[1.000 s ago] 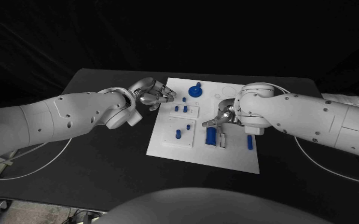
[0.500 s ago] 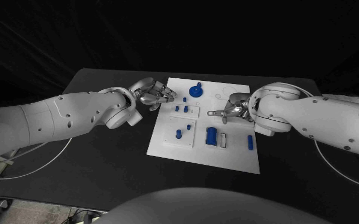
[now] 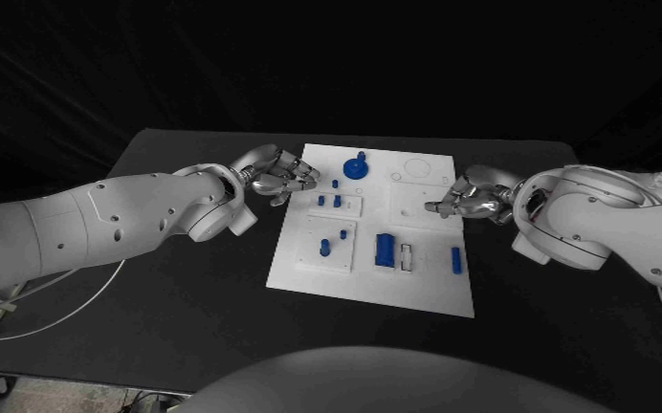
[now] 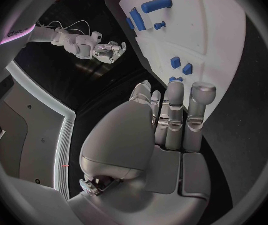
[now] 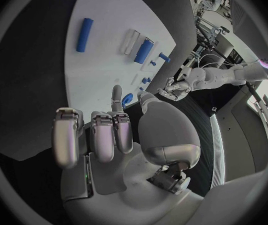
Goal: Assemble the parts on the task board
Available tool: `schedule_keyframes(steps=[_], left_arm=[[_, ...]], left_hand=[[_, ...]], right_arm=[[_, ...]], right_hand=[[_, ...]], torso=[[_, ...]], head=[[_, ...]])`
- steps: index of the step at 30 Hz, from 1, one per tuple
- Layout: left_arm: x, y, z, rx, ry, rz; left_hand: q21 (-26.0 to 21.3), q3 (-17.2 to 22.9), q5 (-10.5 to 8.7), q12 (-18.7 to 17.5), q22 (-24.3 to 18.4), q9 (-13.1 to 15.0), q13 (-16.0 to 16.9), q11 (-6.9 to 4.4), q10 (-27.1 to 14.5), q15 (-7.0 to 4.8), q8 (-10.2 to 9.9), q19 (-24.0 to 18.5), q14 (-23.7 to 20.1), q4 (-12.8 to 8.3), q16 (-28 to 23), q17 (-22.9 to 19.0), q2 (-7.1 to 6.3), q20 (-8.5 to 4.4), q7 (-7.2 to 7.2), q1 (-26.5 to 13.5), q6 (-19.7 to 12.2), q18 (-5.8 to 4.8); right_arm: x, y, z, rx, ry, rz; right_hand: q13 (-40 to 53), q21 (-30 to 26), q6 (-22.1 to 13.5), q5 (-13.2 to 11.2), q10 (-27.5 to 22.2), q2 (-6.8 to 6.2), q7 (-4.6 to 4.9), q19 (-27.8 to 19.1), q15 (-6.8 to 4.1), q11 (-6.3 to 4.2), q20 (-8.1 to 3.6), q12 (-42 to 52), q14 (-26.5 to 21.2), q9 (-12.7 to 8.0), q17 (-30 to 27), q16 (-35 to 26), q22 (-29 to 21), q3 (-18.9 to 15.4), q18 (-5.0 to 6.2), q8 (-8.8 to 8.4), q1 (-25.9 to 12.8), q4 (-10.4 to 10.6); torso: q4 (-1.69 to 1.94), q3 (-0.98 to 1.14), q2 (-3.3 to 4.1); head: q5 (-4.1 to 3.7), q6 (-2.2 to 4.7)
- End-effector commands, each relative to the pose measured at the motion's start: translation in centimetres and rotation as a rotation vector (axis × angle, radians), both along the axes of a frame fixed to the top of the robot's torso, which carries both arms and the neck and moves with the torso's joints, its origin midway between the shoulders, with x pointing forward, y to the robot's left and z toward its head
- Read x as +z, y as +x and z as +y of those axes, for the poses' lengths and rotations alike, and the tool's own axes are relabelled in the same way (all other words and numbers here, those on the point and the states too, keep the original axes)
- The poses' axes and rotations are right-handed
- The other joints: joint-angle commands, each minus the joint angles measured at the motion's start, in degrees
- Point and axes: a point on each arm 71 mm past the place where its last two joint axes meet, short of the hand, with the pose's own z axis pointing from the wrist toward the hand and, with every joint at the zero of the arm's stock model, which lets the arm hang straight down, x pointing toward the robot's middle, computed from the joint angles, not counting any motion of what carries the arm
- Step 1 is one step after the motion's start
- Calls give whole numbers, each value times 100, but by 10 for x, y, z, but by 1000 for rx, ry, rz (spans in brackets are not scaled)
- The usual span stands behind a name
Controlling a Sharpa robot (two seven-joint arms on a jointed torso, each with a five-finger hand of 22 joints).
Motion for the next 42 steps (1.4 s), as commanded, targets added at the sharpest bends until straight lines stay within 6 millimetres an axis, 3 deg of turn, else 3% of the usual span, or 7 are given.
schedule_keyframes(steps=[1, 10, 16, 19, 25, 31, 42], left_arm=[[2, 0, -3, -10, -15, -20], [2, 0, -2, -10, -17, -27], [2, 0, -3, -14, -18, -25], [2, 0, -3, -14, -18, -24], [2, 0, -2, -13, -17, -23], [2, 0, -2, -13, -16, -19], [1, 0, -3, -15, -15, -14]], left_hand=[[-17, -48, 40, 38, 587, 6, 5, 2, 20, 10, 8, -28, -34, -4, -4, 0, 68, -3, 45, -2, 45, 109], [-16, -48, 41, 39, 587, 6, 5, 2, 20, 10, 8, -28, -33, -4, -3, 2, 68, -2, 46, -1, 47, 109], [-11, -49, 45, 41, 588, 7, 5, 1, 21, 10, 9, -26, -33, -4, -1, 4, 67, -2, 47, 0, 51, 109], [-11, -49, 45, 41, 588, 7, 5, 1, 21, 10, 9, -26, -33, -4, -1, 4, 67, -2, 47, 0, 51, 109], [-12, -49, 49, 43, 588, 7, 5, 1, 22, 10, 9, -26, -34, -5, -1, 2, 68, -2, 47, 2, 53, 109], [-14, -49, 54, 44, 588, 7, 5, 1, 22, 10, 9, -27, -33, -7, 2, 5, 67, -2, 47, 6, 54, 109], [-18, -49, 64, 46, 587, 6, 5, 1, 21, 10, 6, -28, -35, -9, 0, 0, 63, -2, 46, 12, 52, 110]], right_arm=[[-7, -5, -15, 6, -194, 69], [-13, -9, -28, 18, -347, 134], [-17, -9, -24, 45, -389, 162], [-19, -8, -20, 56, -401, 171], [-25, -5, -16, 68, -421, 192], [-32, -2, -13, 62, -425, 204], [-45, -3, -8, 52, -408, 217]], right_hand=[[1508, 85, 91, 59, 595, -43, -8, 306, 33, 19, 24, 22, 598, -81, 1505, 20, 1305, -59, -14, -30, 72, 1], [1508, 195, 368, 34, 595, -59, -80, 361, -15, -41, -13, 22, 598, -147, 1505, 20, 1340, -96, -40, 30, 158, -29], [1508, 141, 520, -417, 595, -14, -102, 334, -44, -68, -46, 22, 598, -329, 1505, 20, 1321, -202, -27, -74, 68, 64], [1508, 126, 535, -487, 595, 1, -99, 327, -45, -66, -49, 22, 598, -404, 1505, 20, 1315, -223, -23, -128, 69, 72], [1508, 91, 509, -475, 595, 28, -65, 310, -30, -44, -43, 22, 598, -623, 1505, 20, 1304, -252, -15, -293, 98, 64], [1508, 45, 479, -388, 595, 54, -24, 288, -2, -8, -20, 22, 598, -846, 1505, 20, 1288, -268, -4, -446, 155, 28], [1508, -119, 490, -234, 595, 95, -7, 212, 13, 8, -1, 22, 567, -1013, 1380, -66, 1233, -236, 36, -515, 280, -64]], torso=[[-4, 0, 3], [13, -3, 1], [14, -2, 1], [11, -6, 0], [10, -9, -5], [7, 1, 3], [5, -1, 3]], head=[[-79, -1], [-148, -1], [-166, -1], [-176, -1], [-190, -1], [-185, -1], [-198, -1]])
